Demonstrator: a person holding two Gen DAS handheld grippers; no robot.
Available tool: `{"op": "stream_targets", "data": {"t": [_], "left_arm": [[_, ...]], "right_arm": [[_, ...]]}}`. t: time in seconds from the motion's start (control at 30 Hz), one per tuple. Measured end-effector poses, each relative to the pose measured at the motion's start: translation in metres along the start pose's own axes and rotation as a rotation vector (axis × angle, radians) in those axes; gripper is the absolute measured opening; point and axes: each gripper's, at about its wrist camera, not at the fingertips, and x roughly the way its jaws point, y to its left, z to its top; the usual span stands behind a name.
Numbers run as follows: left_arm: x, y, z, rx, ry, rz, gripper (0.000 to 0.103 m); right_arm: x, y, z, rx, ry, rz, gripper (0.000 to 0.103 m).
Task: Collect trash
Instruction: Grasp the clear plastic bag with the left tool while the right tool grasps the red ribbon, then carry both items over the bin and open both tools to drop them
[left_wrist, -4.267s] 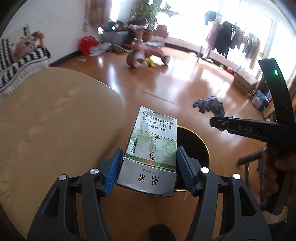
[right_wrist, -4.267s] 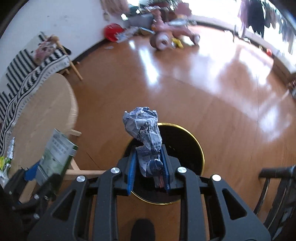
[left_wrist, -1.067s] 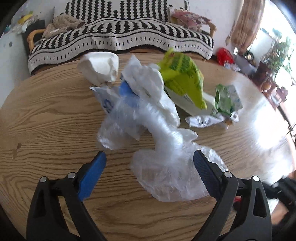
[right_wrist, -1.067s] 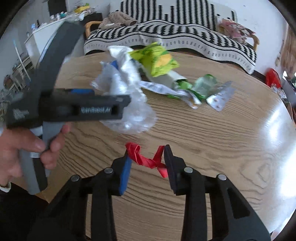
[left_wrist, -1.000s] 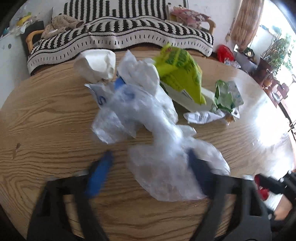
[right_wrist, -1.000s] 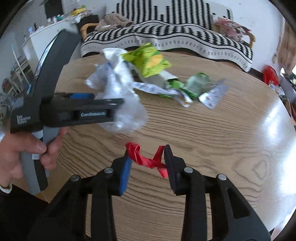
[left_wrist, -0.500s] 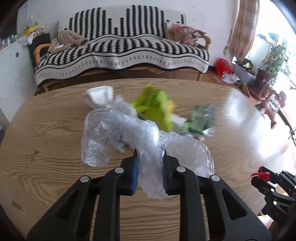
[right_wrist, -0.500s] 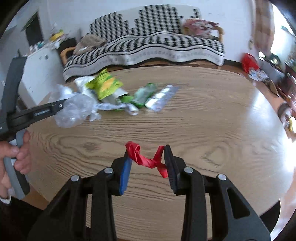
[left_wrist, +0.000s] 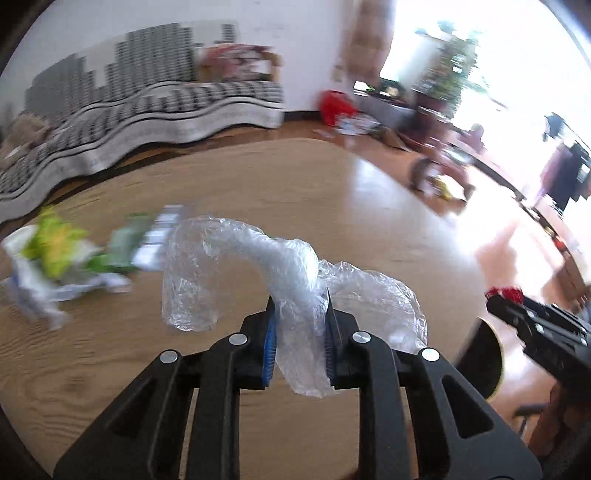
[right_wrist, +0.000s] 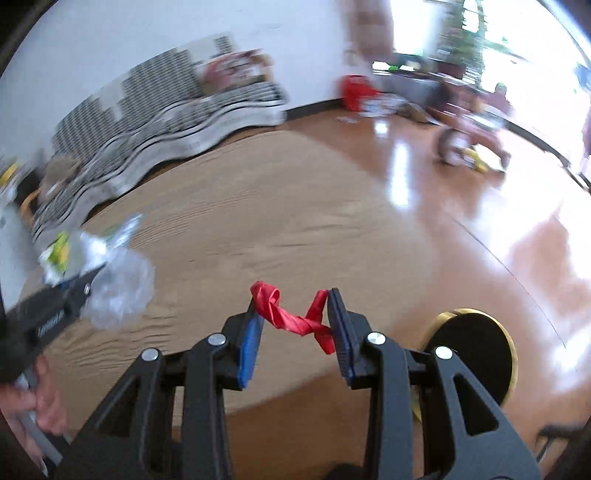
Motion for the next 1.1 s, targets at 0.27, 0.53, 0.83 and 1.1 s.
{"op": "stream_targets", "data": {"t": [0.27,0.53,0.83,1.1], "left_arm": [[0.039,-0.144,-0.027,0.194,0.034,-0.213,0.02],[0.093,-0.236,-0.063,0.298,0.134,-0.337,0.02],[0.141,-0.273,-0.084,0.329,0.24,-0.381,0.02],[0.151,-0.282,-0.092,0.334,0.26,-0.397,0.02]], "right_arm": [[-0.019,-0.158,-0.026,0.278,0.008,-0.188,0.035],[-0.005,-0.25,-0.061,0.444,0.094,-0.249,0.036],[0.01,-0.287,-0.08,0.512,0.157,-0.215,0.038],[0.01,-0.288,-0.079,0.522,0.155,-0.214,0.04]]}}
